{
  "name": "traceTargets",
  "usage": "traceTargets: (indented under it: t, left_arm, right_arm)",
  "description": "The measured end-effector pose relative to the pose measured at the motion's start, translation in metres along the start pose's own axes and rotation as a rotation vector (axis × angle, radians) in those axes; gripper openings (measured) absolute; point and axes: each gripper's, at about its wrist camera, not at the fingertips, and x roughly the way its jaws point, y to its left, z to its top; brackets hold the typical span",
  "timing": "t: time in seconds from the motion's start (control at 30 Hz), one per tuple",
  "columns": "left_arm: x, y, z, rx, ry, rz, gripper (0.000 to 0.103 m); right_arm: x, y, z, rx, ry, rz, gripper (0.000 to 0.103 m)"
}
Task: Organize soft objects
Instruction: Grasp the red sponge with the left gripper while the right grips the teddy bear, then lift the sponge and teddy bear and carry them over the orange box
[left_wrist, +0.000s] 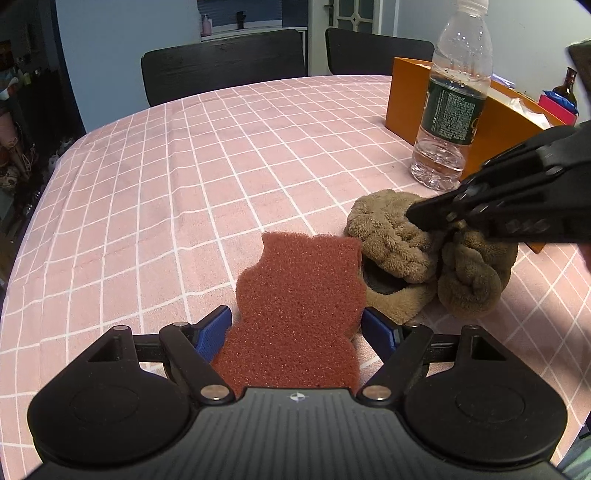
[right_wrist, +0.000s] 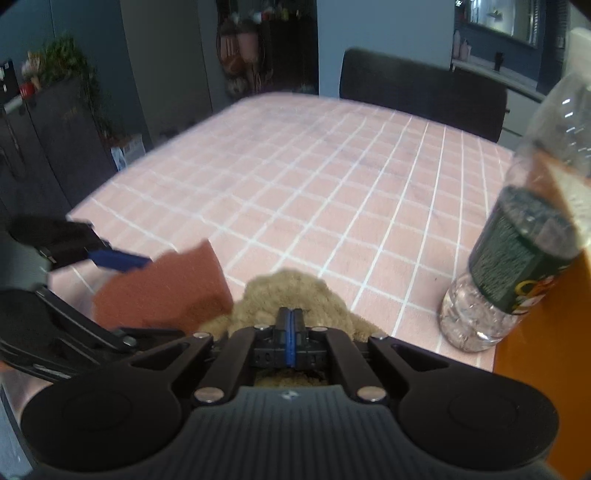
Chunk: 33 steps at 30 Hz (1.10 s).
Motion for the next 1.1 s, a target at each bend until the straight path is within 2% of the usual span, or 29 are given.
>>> traceTargets:
  t: [0.03, 0.1, 0.17, 0.2, 0.23, 0.3, 0.47, 0.5, 0.57, 0.73, 0.9, 1.1]
  left_arm:
    - [0.0, 0.0, 0.0, 0.001, 0.0, 0.002, 0.092]
    - [0.0, -0.001, 0.0, 0.004, 0.0, 0.005, 0.092]
    - [0.0, -0.001, 0.0, 0.002, -0.002, 0.007, 0.093]
    - [0.001, -0.001, 0.0, 0.0, -0.003, 0.008, 0.093]
    - [0.001, -0.002, 0.0, -0.003, -0.004, 0.01, 0.092]
    - [0.0, -0.002, -0.001, -0.013, -0.009, 0.006, 0.088]
    - [-0.006, 0.002, -0.003, -0.068, -0.024, 0.009, 0.079]
    - [-0.007, 0.003, -0.004, -0.081, -0.031, 0.009, 0.078]
    - [-0.01, 0.005, -0.005, -0.101, -0.042, 0.01, 0.076]
    - [-0.011, 0.006, -0.004, -0.14, -0.064, 0.013, 0.072]
    - [-0.028, 0.004, -0.003, -0.161, -0.113, 0.014, 0.072]
    - [-0.065, -0.011, 0.005, -0.141, -0.21, 0.0, 0.072]
  right_arm:
    - [-0.006, 0.0, 0.0, 0.001, -0.019, -0.001, 0.008]
    - [-0.017, 0.0, -0.002, -0.002, -0.039, -0.012, 0.045]
    - [-0.026, 0.0, -0.005, -0.006, -0.062, -0.031, 0.053]
    - [-0.027, -0.001, -0.006, -0.005, -0.059, -0.039, 0.054]
    - [-0.025, -0.001, -0.008, -0.001, -0.051, -0.041, 0.055]
    - [-0.016, -0.004, -0.01, 0.012, -0.014, -0.031, 0.066]
    - [0.007, -0.004, -0.017, 0.045, 0.04, -0.016, 0.069]
    - [0.011, -0.002, -0.019, 0.041, 0.047, -0.016, 0.064]
    - [0.017, 0.004, -0.024, 0.011, 0.045, -0.048, 0.059]
    - [0.012, 0.004, -0.03, 0.024, 0.018, -0.059, 0.046]
    - [-0.011, 0.004, -0.032, 0.042, -0.045, -0.048, 0.045]
    - [-0.065, 0.001, -0.035, 0.072, -0.162, -0.052, 0.045]
